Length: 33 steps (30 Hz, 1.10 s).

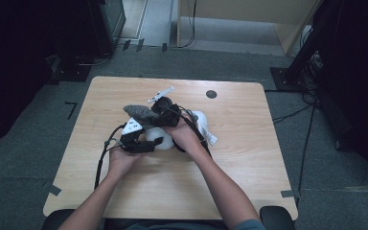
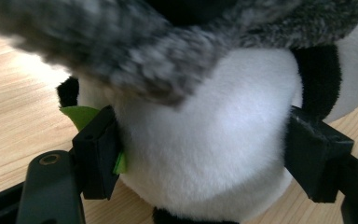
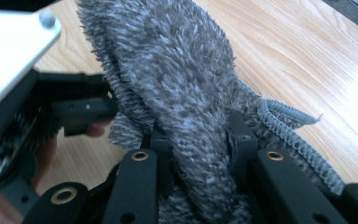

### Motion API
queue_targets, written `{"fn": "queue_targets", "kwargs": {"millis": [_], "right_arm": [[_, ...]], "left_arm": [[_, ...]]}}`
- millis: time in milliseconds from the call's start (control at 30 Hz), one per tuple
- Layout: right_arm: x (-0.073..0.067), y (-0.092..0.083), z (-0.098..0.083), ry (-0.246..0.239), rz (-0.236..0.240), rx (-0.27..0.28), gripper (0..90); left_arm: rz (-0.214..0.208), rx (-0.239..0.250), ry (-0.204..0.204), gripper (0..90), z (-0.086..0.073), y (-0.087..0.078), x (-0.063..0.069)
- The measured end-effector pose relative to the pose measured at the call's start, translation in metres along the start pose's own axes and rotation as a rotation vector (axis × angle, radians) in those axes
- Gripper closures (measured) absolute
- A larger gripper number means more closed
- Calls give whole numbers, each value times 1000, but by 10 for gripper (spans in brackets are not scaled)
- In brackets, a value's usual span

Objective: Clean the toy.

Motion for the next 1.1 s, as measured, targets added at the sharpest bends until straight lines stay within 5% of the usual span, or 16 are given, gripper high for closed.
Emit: {"fn": "queue_targets", "kwargs": {"millis": [867,1100], "right_arm": [[36,-43,-55,35,-23,2,706],[54,-65,-80,84,-27,27,703]], "left_arm": [[4,-30,-11,183,4,3,1],[5,-30,-14,184,4,3,1]]}}
Point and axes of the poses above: each handheld gripper's, and its own axes: y roughly forward along the jaws, z roughly out of its top, x roughly to its right, the point moved 1 cm from there along y, roughly forward along the jaws, and after that the axes turned 10 degrees about -x, right-handed, at the moved point
